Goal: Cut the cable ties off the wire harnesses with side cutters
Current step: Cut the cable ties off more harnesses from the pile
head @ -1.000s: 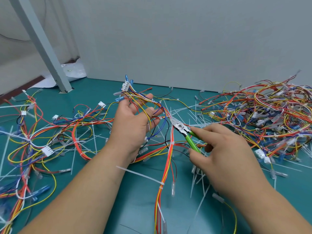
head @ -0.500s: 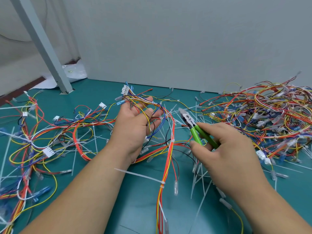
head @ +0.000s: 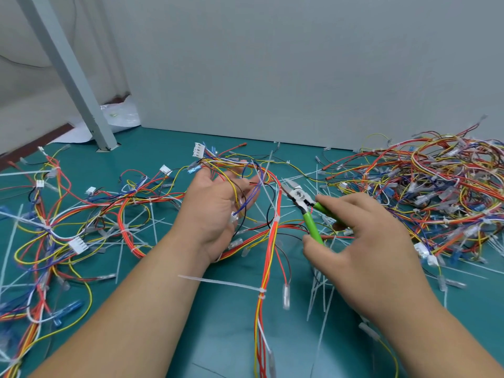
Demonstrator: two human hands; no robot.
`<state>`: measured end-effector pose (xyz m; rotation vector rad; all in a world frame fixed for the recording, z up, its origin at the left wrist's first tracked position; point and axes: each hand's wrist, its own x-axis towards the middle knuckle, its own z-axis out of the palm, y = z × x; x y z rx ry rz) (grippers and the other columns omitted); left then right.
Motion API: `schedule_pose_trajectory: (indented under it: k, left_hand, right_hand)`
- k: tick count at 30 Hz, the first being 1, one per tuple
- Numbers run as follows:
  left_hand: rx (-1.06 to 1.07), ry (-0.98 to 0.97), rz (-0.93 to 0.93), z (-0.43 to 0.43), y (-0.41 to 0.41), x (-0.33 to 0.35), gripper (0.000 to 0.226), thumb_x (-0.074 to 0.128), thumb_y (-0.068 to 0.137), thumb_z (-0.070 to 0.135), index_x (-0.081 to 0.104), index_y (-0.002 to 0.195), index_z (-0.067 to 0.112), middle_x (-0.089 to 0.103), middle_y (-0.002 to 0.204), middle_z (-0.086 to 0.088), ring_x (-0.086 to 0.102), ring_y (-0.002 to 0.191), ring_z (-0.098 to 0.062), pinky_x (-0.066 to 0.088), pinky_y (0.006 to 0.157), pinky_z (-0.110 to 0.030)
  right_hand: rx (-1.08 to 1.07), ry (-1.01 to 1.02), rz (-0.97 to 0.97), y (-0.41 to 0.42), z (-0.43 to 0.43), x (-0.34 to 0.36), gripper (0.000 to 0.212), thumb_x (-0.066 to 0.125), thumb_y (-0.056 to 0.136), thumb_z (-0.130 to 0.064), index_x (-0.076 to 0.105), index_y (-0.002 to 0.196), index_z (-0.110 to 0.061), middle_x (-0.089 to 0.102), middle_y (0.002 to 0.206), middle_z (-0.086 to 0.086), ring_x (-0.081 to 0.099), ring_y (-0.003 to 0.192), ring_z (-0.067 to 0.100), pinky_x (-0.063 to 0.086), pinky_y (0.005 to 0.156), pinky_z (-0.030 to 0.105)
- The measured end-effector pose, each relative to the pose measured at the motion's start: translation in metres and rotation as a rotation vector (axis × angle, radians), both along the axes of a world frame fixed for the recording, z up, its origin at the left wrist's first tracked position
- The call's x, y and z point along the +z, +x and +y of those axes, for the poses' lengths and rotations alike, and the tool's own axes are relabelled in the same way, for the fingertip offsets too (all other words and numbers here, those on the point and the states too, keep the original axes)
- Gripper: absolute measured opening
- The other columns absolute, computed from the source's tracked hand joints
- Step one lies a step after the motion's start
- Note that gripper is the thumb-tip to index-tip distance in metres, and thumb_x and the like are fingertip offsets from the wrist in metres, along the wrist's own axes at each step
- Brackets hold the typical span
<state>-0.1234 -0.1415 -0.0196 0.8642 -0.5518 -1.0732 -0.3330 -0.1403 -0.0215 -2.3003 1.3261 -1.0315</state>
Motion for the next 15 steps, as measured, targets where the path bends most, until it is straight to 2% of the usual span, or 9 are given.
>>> schedule_pose_trajectory:
  k: [2,4,8,10,12,14,15]
  left_hand:
    - [-0.001,0.04,-0.004,0.0,0.002,-0.001,0.04,0.053,0.093,-0.014,0.046,0.13,0.003,0.065,0.1,-0.013,0.07,0.112,-0.034,0.062,0.079,-0.03]
    - [-0.009,0.071,-0.024,-0.001,0.001,-0.003,0.043,0.054,0.095,-0.011,0.044,0.133,0.006,0.069,0.104,-0.011,0.069,0.114,-0.033,0.062,0.076,-0.029]
    - [0.021,0.104,-0.179,-0.002,-0.003,-0.004,0.043,0.06,0.093,-0.009,0.044,0.128,0.008,0.071,0.113,-0.011,0.076,0.089,-0.016,0.062,0.071,-0.029]
    - [0.034,0.108,-0.242,-0.003,-0.005,-0.007,0.04,0.064,0.092,-0.008,0.045,0.121,0.011,0.069,0.122,-0.012,0.076,0.094,-0.019,0.063,0.077,-0.036]
    - [0.043,0.125,-0.312,-0.002,-0.006,-0.008,0.039,0.069,0.09,-0.005,0.046,0.114,0.016,0.069,0.123,-0.007,0.075,0.1,-0.024,0.059,0.085,-0.046]
    - [0.054,0.13,-0.365,-0.002,-0.005,-0.01,0.039,0.07,0.09,-0.004,0.048,0.112,0.019,0.073,0.117,0.001,0.074,0.101,-0.027,0.055,0.083,-0.051]
    - [0.059,0.125,-0.396,-0.002,-0.005,-0.011,0.038,0.068,0.091,-0.004,0.049,0.112,0.021,0.073,0.116,0.004,0.074,0.099,-0.022,0.053,0.081,-0.05]
  right_hand:
    - [-0.013,-0.046,0.047,0.0,0.002,0.001,0.058,0.072,0.069,-0.039,0.073,0.125,-0.026,0.06,0.104,-0.013,0.056,0.088,0.009,0.046,0.08,0.026]
    - [-0.028,-0.09,0.09,0.001,0.003,0.001,0.059,0.071,0.068,-0.04,0.073,0.125,-0.026,0.061,0.104,-0.011,0.059,0.092,0.016,0.05,0.083,0.033]
    - [-0.045,-0.111,0.156,-0.001,-0.001,-0.001,0.058,0.077,0.069,-0.035,0.073,0.127,-0.025,0.063,0.106,-0.006,0.062,0.096,0.026,0.053,0.086,0.048]
    - [-0.043,-0.108,0.181,-0.002,-0.002,-0.002,0.059,0.085,0.069,-0.028,0.073,0.126,-0.024,0.064,0.106,-0.005,0.062,0.095,0.028,0.053,0.085,0.048]
    - [-0.043,-0.113,0.182,-0.002,-0.004,-0.004,0.06,0.089,0.067,-0.024,0.073,0.125,-0.024,0.064,0.104,-0.005,0.061,0.093,0.027,0.054,0.084,0.045]
    - [-0.036,-0.121,0.175,-0.001,-0.005,-0.005,0.06,0.09,0.067,-0.023,0.074,0.124,-0.025,0.063,0.104,-0.006,0.061,0.093,0.025,0.053,0.082,0.04]
    - [-0.031,-0.123,0.175,-0.002,-0.005,-0.005,0.06,0.09,0.067,-0.023,0.074,0.124,-0.025,0.063,0.104,-0.006,0.062,0.093,0.025,0.052,0.082,0.039]
